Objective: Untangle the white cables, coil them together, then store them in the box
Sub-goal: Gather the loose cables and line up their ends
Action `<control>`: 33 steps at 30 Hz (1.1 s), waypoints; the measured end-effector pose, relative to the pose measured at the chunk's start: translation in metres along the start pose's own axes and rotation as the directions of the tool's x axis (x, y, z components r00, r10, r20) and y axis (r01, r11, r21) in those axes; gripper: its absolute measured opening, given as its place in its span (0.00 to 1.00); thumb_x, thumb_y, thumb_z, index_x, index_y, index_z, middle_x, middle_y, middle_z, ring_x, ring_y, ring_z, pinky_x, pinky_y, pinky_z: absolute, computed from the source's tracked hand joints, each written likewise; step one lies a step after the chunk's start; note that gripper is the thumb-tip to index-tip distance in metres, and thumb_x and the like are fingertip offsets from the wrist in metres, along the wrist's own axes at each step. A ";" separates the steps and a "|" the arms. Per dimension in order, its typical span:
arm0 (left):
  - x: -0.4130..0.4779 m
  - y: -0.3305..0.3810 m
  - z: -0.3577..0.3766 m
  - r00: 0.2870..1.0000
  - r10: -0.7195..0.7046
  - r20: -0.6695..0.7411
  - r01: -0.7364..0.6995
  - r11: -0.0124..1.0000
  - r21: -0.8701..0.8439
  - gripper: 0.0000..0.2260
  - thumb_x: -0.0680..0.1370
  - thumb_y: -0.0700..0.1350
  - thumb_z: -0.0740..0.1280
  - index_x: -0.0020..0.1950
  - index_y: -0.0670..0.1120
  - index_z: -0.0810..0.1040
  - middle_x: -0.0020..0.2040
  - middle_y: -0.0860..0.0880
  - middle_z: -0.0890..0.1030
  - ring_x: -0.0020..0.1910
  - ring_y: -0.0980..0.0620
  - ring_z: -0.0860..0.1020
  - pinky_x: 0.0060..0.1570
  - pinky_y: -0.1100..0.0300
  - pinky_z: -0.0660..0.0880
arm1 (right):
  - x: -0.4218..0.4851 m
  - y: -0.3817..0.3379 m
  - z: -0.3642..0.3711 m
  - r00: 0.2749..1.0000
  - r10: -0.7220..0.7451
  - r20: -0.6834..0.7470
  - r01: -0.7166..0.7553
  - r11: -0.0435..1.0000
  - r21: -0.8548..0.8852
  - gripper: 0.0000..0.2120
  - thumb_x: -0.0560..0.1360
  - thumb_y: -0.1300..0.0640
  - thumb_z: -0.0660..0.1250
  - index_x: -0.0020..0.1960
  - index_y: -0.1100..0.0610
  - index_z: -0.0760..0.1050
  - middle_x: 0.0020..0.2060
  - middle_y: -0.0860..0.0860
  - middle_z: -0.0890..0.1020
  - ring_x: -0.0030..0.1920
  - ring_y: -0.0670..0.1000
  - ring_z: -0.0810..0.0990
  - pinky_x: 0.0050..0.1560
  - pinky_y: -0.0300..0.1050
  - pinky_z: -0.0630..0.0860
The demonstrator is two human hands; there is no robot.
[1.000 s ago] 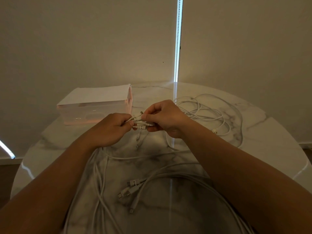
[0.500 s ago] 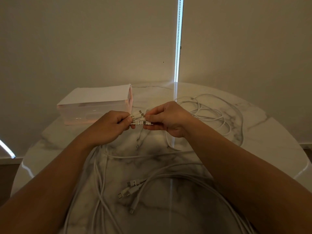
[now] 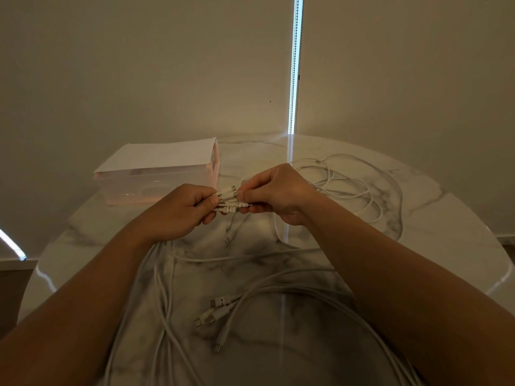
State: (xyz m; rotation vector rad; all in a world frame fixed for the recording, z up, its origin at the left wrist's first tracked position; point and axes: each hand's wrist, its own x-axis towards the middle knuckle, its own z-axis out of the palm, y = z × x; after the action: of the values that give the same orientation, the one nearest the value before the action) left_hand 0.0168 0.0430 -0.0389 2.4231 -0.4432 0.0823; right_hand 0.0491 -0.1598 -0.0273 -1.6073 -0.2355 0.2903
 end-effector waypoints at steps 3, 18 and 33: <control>0.001 -0.001 0.001 1.000 -0.007 0.015 0.008 1.000 -0.011 0.16 0.83 0.45 0.58 0.41 0.40 0.78 0.31 0.44 0.77 0.27 0.52 0.69 0.31 0.60 0.67 | 0.000 0.001 0.000 1.000 -0.006 0.009 0.006 1.000 -0.006 0.05 0.68 0.72 0.75 0.43 0.71 0.81 0.37 0.61 0.84 0.31 0.54 0.84 0.32 0.38 0.79; 0.003 -0.005 0.003 0.995 -0.007 -0.100 0.007 1.000 -0.002 0.13 0.83 0.43 0.59 0.42 0.42 0.79 0.30 0.54 0.76 0.28 0.59 0.71 0.30 0.66 0.66 | -0.003 -0.002 -0.007 0.968 0.180 0.177 -0.182 0.983 -0.003 0.09 0.75 0.64 0.71 0.49 0.71 0.80 0.36 0.60 0.84 0.32 0.50 0.82 0.34 0.37 0.80; 0.002 -0.001 0.002 0.990 0.056 -0.127 -0.056 0.998 -0.001 0.17 0.83 0.43 0.60 0.36 0.43 0.77 0.28 0.47 0.74 0.26 0.56 0.68 0.31 0.61 0.66 | -0.001 0.005 -0.001 0.982 0.114 0.154 -0.121 0.992 0.040 0.08 0.72 0.64 0.73 0.47 0.69 0.81 0.33 0.57 0.84 0.29 0.47 0.80 0.31 0.35 0.78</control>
State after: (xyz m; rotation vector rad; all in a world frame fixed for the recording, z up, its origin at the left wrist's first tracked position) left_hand 0.0191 0.0423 -0.0409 2.3844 -0.4523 0.2585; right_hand 0.0484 -0.1617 -0.0323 -1.5546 -0.2480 0.5066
